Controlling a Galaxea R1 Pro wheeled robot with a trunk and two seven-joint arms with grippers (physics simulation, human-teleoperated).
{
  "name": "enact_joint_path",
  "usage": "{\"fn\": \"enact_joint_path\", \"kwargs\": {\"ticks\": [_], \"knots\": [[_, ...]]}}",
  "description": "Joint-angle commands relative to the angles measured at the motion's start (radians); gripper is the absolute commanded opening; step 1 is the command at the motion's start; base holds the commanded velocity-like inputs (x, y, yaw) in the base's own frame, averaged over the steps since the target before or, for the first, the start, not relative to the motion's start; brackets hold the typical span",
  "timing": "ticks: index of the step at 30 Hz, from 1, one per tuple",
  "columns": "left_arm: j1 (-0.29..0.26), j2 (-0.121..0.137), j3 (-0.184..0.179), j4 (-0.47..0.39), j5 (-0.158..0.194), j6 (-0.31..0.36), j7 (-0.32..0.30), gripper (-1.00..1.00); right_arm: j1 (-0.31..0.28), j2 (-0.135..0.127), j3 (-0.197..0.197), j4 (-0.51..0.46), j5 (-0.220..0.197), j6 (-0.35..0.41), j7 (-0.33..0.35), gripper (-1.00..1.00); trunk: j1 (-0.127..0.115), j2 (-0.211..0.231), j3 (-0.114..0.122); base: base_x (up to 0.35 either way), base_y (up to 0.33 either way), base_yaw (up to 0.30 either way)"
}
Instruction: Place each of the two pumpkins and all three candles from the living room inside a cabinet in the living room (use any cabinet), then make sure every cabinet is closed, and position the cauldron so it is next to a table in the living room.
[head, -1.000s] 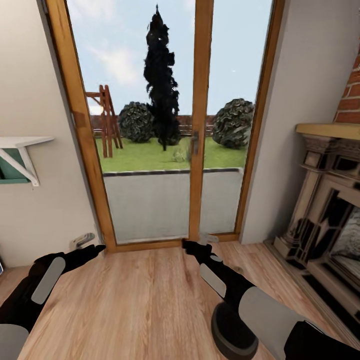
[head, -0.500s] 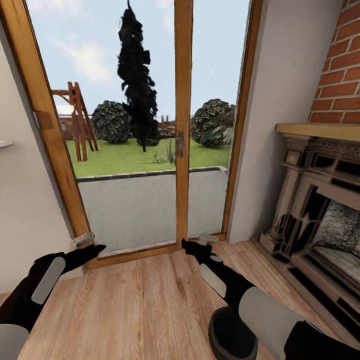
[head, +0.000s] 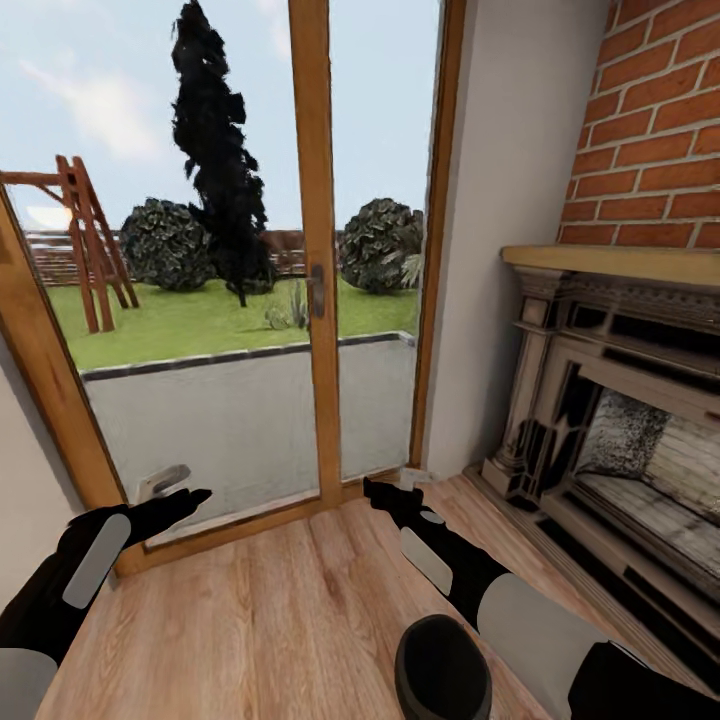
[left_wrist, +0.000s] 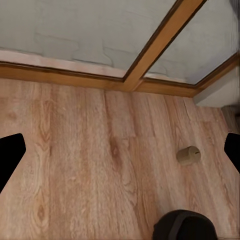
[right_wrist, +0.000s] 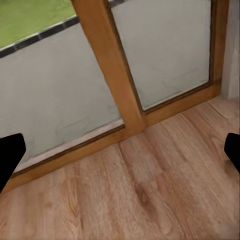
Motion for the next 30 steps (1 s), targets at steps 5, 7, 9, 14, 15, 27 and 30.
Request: {"fn": "enact_joint_path", "kwargs": {"ticks": [5, 7, 9, 14, 15, 27, 30], "knots": [[-0.001, 0.000, 0.000, -0.002, 0.011, 0.005, 0.009, 1.00, -0.002, -0.001, 0.008, 0.000, -0.010, -0.004, 0.003, 1.00, 0.000, -0.001, -0.001, 0.001, 0.064, -0.289], [-0.001, 0.000, 0.000, -0.002, 0.011, 0.005, 0.009, 1.00, -0.002, 0.000, 0.008, 0.000, -0.010, -0.004, 0.003, 1.00, 0.000, -0.001, -0.001, 0.018, 0.177, -0.289], [0.000, 0.001, 0.000, -0.002, 0.011, 0.005, 0.009, 1.00, -0.002, 0.000, 0.008, 0.000, -0.010, -0.004, 0.004, 1.00, 0.000, -0.001, -0.001, 0.078, 0.203, -0.289], [0.000, 0.000, 0.000, -0.002, 0.011, 0.005, 0.009, 1.00, -0.002, -0.001, 0.008, 0.000, -0.010, -0.004, 0.004, 1.00, 0.000, -0.001, 0.001, 0.126, 0.105, -0.289], [-0.001, 0.000, 0.000, -0.002, 0.011, 0.005, 0.009, 1.00, -0.002, -0.001, 0.008, 0.000, -0.010, -0.004, 0.004, 1.00, 0.000, -0.001, 0.002, 0.135, 0.025, -0.289], [0.000, 0.001, 0.001, -0.002, 0.011, 0.005, 0.009, 1.00, -0.002, -0.001, 0.007, 0.000, -0.011, -0.004, 0.011, 1.00, 0.000, -0.001, 0.007, 0.153, 0.068, -0.289], [-0.001, 0.001, 0.001, -0.002, 0.011, 0.005, 0.009, 1.00, -0.002, -0.001, 0.007, 0.000, -0.011, -0.005, 0.011, 1.00, 0.000, -0.001, 0.008, 0.171, 0.233, -0.289]]}}
